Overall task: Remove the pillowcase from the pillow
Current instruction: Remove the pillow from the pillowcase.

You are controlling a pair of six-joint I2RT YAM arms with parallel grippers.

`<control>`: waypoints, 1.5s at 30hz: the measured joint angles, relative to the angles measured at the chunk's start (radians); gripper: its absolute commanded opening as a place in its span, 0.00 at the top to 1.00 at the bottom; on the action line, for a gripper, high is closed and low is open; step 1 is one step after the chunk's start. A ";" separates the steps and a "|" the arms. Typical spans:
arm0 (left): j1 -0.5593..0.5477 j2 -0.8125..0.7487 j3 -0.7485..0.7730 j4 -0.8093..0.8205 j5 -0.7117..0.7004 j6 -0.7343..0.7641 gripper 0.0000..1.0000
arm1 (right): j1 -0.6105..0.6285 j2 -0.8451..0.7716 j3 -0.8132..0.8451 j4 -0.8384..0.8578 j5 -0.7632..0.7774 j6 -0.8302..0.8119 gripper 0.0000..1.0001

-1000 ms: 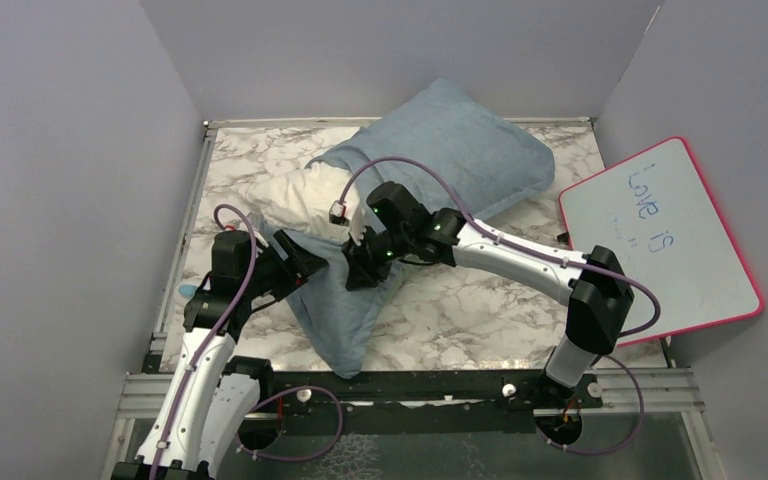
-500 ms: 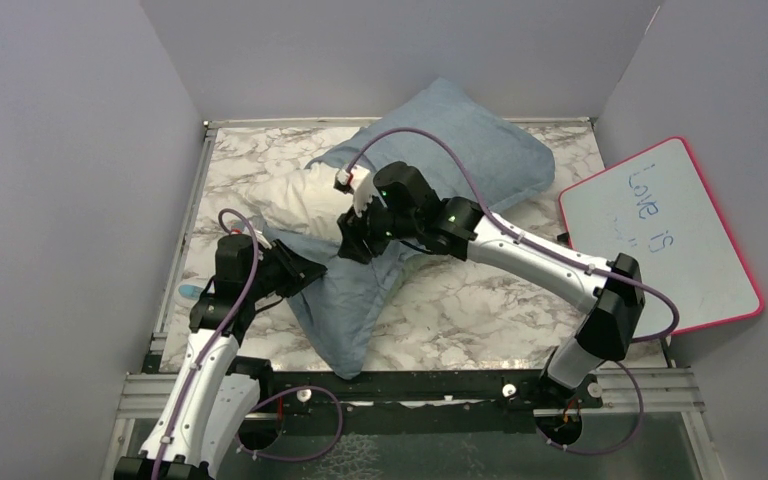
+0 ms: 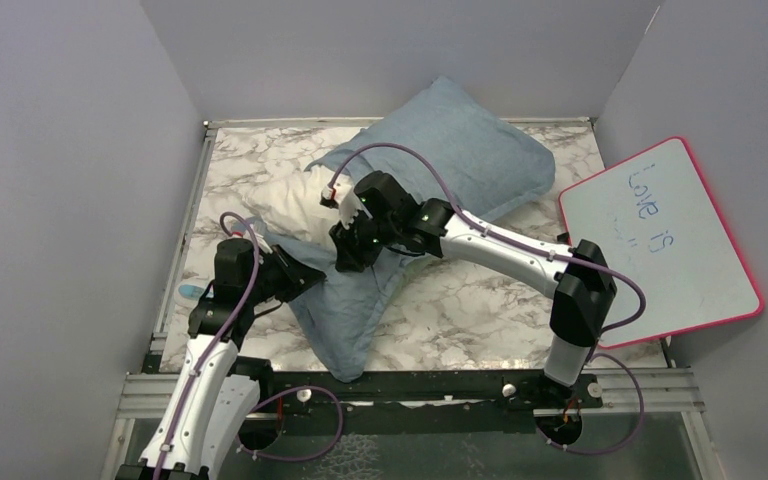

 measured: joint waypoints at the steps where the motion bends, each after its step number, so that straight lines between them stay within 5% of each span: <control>1: 0.000 -0.004 0.000 -0.004 -0.003 0.000 0.59 | -0.003 -0.001 -0.011 0.001 -0.019 -0.003 0.69; 3: 0.000 -0.013 0.000 -0.009 -0.012 -0.003 0.33 | -0.006 -0.006 -0.034 0.004 -0.044 -0.006 0.79; 6: -0.003 -0.035 0.018 -0.024 -0.042 -0.018 0.19 | -0.009 -0.019 -0.071 0.014 -0.062 -0.006 0.83; 20: -0.003 0.000 0.010 0.022 -0.103 -0.087 0.23 | -0.015 -0.035 -0.111 0.034 -0.182 0.009 0.79; 26: -0.003 0.024 -0.077 0.116 -0.081 -0.119 0.44 | -0.015 -0.043 -0.129 0.032 -0.214 0.019 0.78; 30: -0.003 0.033 -0.082 0.146 -0.068 -0.123 0.75 | -0.015 -0.067 -0.146 0.034 -0.256 0.015 0.76; 32: -0.003 0.033 -0.094 0.163 -0.064 -0.129 1.00 | -0.015 -0.077 -0.146 0.034 -0.262 0.011 0.73; 37: -0.003 0.011 -0.117 0.195 -0.051 -0.127 1.00 | -0.007 -0.105 -0.146 0.029 -0.177 0.049 0.70; 45: -0.002 -0.047 -0.161 0.219 -0.053 -0.113 1.00 | 0.014 -0.155 -0.022 0.042 -0.005 0.065 0.33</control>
